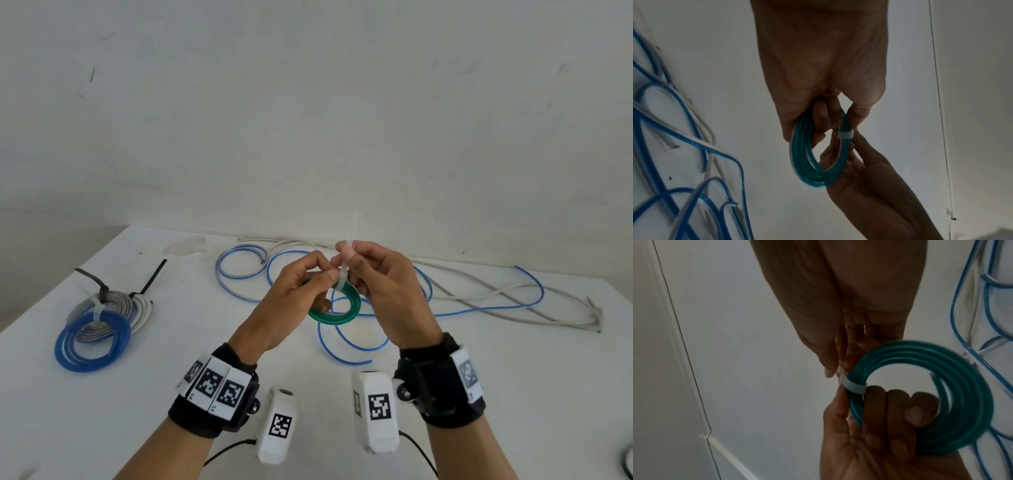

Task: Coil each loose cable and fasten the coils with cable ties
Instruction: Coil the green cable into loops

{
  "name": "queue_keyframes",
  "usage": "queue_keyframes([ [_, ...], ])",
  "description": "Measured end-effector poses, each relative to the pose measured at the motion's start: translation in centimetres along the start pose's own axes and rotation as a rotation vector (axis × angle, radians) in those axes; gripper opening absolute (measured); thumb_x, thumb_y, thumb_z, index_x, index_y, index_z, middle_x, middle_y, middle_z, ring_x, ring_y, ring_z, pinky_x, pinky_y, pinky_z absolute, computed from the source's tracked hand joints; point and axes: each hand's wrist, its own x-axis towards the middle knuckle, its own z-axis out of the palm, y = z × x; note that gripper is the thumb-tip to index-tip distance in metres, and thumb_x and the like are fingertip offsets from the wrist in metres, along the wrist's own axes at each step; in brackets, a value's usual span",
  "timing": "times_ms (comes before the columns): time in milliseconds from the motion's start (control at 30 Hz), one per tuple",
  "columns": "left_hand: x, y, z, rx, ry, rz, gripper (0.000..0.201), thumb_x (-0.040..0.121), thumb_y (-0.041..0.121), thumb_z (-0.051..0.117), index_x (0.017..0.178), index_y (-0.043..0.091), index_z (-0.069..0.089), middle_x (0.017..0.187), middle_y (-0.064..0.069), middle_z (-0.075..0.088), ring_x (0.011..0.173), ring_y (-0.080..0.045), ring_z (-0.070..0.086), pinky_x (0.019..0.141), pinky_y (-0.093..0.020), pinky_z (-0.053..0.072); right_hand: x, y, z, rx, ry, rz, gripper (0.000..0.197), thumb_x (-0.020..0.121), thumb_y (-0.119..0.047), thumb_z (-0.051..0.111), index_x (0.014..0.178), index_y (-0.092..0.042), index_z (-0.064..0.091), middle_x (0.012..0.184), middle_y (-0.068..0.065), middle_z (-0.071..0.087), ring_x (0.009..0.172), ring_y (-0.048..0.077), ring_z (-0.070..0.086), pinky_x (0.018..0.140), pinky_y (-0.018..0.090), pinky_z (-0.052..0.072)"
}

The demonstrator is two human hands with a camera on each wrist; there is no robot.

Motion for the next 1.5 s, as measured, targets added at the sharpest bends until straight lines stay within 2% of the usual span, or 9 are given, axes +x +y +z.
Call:
queue_keyframes([
  [200, 0.1, 0.0, -0.3, -0.041, 0.047, 0.025, 0.017, 0.096, 0.026, 0.055, 0.084, 0.014, 0.056, 0.060, 0.002, 0.032, 0.059, -0.017, 0.030, 0.069, -0.031, 0.045, 0.0, -0.1, -0.2, -0.071, 0.038, -0.101, 0.011, 0.093, -0.013, 0.072, 0.099, -0.005, 0.076, 0.081, 0.002, 0.073, 0.066, 0.009, 0.059, 0.064, 0.018, 0.047],
  [433, 0.0, 0.9, 1.0, -0.006, 0.109, 0.065, 0.039, 0.095, 0.038, 0.062, 0.084, 0.004, 0.048, 0.052, 0.012, 0.043, 0.050, -0.012, 0.035, 0.066, -0.036, 0.041, -0.3, 0.1, 0.7, -0.046, 0.119, -0.175, 0.010, 0.093, -0.014, 0.072, 0.096, -0.004, 0.075, 0.079, 0.005, 0.074, 0.071, 0.012, 0.065, 0.064, 0.017, 0.048],
  [667, 0.0, 0.8, 1.5, -0.146, 0.117, 0.021, 0.038, 0.091, 0.033, 0.066, 0.077, 0.007, 0.042, 0.064, -0.012, 0.018, 0.051, -0.017, 0.019, 0.052, -0.025, 0.035, -0.2, 0.7, 1.3, -0.038, 0.207, -0.186, 0.005, 0.093, -0.014, 0.073, 0.093, -0.009, 0.076, 0.083, 0.011, 0.075, 0.075, 0.024, 0.068, 0.072, 0.031, 0.057],
  [800, 0.1, 0.8, 2.0, -0.179, 0.139, -0.015, 0.033, 0.099, 0.021, 0.060, 0.073, 0.014, 0.042, 0.053, 0.004, 0.038, 0.049, -0.014, 0.020, 0.049, -0.023, 0.032, -0.1, 0.9, 1.5, -0.064, 0.242, -0.204, 0.004, 0.093, -0.013, 0.073, 0.092, -0.010, 0.075, 0.081, 0.009, 0.075, 0.074, 0.023, 0.069, 0.075, 0.038, 0.060],
  [933, 0.1, 0.5, 2.0, -0.153, 0.182, -0.039, 0.036, 0.091, 0.038, 0.067, 0.068, 0.018, 0.048, 0.073, -0.021, 0.026, 0.050, -0.015, 0.022, 0.047, -0.023, 0.033, 0.0, 1.0, 1.2, -0.234, 0.242, -0.238, 0.003, 0.092, -0.018, 0.075, 0.089, -0.019, 0.075, 0.076, -0.005, 0.074, 0.072, 0.012, 0.069, 0.070, 0.034, 0.056],
  [1067, 0.1, 0.4, 2.1, -0.160, 0.207, -0.081, 0.038, 0.094, 0.031, 0.068, 0.065, 0.019, 0.047, 0.071, -0.018, 0.039, 0.052, -0.018, 0.019, 0.045, -0.023, 0.029, 0.1, 1.3, 1.3, -0.273, 0.257, -0.230, 0.003, 0.091, -0.019, 0.075, 0.089, -0.018, 0.076, 0.077, -0.005, 0.074, 0.072, 0.014, 0.070, 0.070, 0.039, 0.057],
  [1200, 0.0, 0.5, 2.2, -0.158, 0.204, -0.090, 0.038, 0.095, 0.028, 0.067, 0.066, 0.017, 0.046, 0.076, -0.025, 0.036, 0.050, -0.016, 0.019, 0.045, -0.024, 0.025, 0.2, 1.6, 1.2, -0.237, 0.275, -0.225, 0.004, 0.091, -0.017, 0.075, 0.090, -0.014, 0.076, 0.077, 0.000, 0.075, 0.071, 0.016, 0.069, 0.070, 0.038, 0.057],
  [1367, -0.2, 0.3, 1.9, -0.151, 0.201, -0.093, 0.037, 0.095, 0.027, 0.067, 0.067, 0.017, 0.045, 0.077, -0.013, 0.047, 0.050, -0.015, 0.020, 0.045, -0.024, 0.025, 0.3, 1.9, 1.4, -0.157, 0.243, -0.187, 0.006, 0.092, -0.015, 0.074, 0.092, -0.010, 0.076, 0.077, 0.003, 0.074, 0.066, 0.012, 0.065, 0.067, 0.029, 0.053],
  [1500, -0.4, 1.2, 1.3, -0.179, 0.139, -0.124, 0.033, 0.096, 0.024, 0.065, 0.071, 0.016, 0.047, 0.056, 0.008, 0.047, 0.047, -0.011, 0.019, 0.044, -0.021, 0.025, 0.1, 1.1, 0.9, 0.005, 0.057, -0.164, 0.014, 0.097, -0.013, 0.067, 0.098, 0.001, 0.071, 0.081, 0.013, 0.069, 0.068, 0.020, 0.057, 0.064, 0.029, 0.048],
])
